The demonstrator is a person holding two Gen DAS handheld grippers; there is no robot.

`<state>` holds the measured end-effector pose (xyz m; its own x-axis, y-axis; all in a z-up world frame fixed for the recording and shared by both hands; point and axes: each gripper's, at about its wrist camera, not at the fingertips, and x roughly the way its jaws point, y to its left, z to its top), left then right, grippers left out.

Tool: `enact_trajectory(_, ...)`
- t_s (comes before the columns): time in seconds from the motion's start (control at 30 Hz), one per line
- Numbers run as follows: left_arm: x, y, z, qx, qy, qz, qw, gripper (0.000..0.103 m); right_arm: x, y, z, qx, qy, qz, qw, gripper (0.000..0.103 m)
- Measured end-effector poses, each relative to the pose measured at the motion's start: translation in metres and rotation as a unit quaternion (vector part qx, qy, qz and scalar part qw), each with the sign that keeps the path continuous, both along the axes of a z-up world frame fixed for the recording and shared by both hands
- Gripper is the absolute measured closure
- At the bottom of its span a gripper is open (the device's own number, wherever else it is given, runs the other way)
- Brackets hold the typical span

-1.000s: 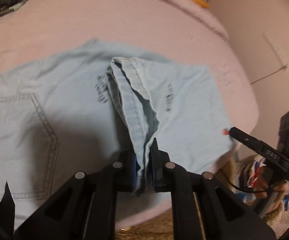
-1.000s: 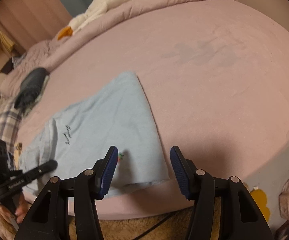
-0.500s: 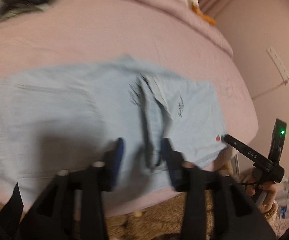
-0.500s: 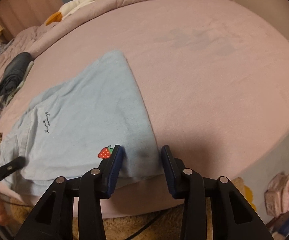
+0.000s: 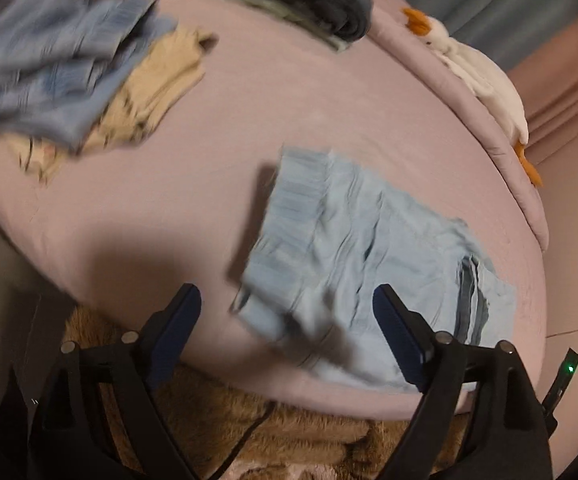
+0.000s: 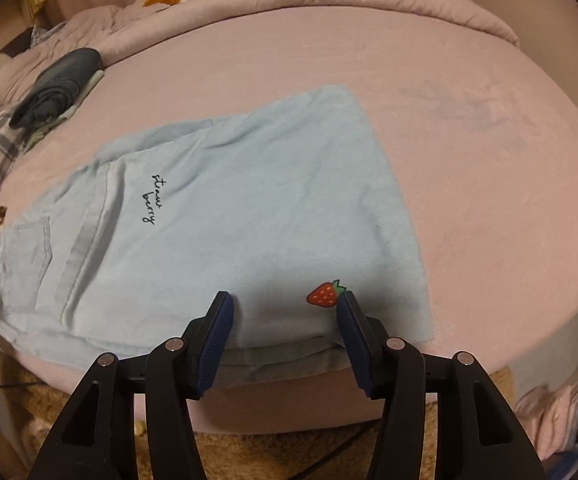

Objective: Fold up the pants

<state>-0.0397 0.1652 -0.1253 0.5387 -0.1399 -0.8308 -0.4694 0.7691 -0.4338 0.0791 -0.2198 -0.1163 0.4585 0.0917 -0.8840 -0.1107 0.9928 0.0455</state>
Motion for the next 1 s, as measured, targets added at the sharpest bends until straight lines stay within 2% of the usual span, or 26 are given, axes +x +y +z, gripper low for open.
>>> enact_trajectory(0.1, -0.005, -0.006, -0.018, -0.056, 0.010, -0.012, 0.9983, 0.014, 0.002, -0.002, 0.002, 0.013, 0.006, -0.009, 1.000, 0.047)
enact_trajectory(0.17, -0.005, -0.007, -0.025, -0.075, 0.014, -0.006, 0.9971, 0.016, 0.004, -0.002, 0.003, 0.018, 0.008, -0.012, 1.000, 0.047)
enact_trajectory(0.3, -0.002, -0.016, -0.021, -0.053, -0.008, 0.002, 0.9985, 0.017, 0.001, -0.002, 0.001, 0.017, 0.006, -0.015, 1.000, 0.047)
enact_trajectory(0.37, 0.006, -0.024, -0.020, -0.031, -0.005, 0.000, 0.9995, 0.024, -0.001, -0.002, 0.000, 0.017, 0.005, -0.017, 1.000, 0.047)
enact_trajectory(0.4, 0.006, -0.029, -0.018, -0.010, -0.002, 0.006, 0.9999, 0.038, -0.001, -0.003, 0.000, 0.019, 0.004, -0.019, 1.000, 0.047)
enact_trajectory(0.43, 0.008, -0.030, -0.018, -0.009, -0.006, 0.010, 0.9999, 0.051, -0.001, -0.001, 0.000, 0.020, 0.003, -0.021, 1.000, 0.047)
enact_trajectory(0.5, 0.011, -0.029, -0.019, -0.033, -0.017, 0.023, 0.9991, 0.063, -0.001, -0.003, -0.001, 0.024, 0.002, -0.024, 0.999, 0.047)
enact_trajectory(0.53, 0.012, -0.028, -0.019, -0.036, -0.019, 0.027, 0.9988, 0.069, -0.001, -0.003, -0.001, 0.026, 0.002, -0.025, 0.999, 0.047)
enact_trajectory(0.6, 0.017, -0.031, -0.015, -0.031, -0.019, 0.021, 0.9991, 0.073, 0.001, -0.002, -0.001, 0.029, 0.004, -0.025, 0.999, 0.047)
enact_trajectory(0.67, 0.020, -0.039, 0.007, -0.005, -0.042, 0.008, 0.9991, 0.076, 0.000, -0.006, 0.001, 0.038, 0.004, -0.024, 0.999, 0.047)
enact_trajectory(0.73, 0.025, -0.055, 0.043, 0.031, -0.086, -0.026, 0.9955, 0.077, -0.003, -0.013, 0.005, 0.053, 0.003, -0.025, 0.998, 0.047)
enact_trajectory(0.77, 0.029, -0.063, 0.056, 0.035, -0.105, -0.041, 0.9931, 0.077, -0.004, -0.018, 0.007, 0.062, 0.003, -0.028, 0.998, 0.047)
enact_trajectory(0.9, 0.054, -0.109, 0.104, 0.040, -0.169, -0.119, 0.9775, 0.078, -0.007, -0.033, 0.011, 0.078, 0.000, -0.044, 0.996, 0.047)
enact_trajectory(1.0, 0.075, -0.151, 0.123, 0.038, -0.194, -0.181, 0.9634, 0.078, -0.011, -0.042, 0.015, 0.078, -0.008, -0.054, 0.995, 0.047)
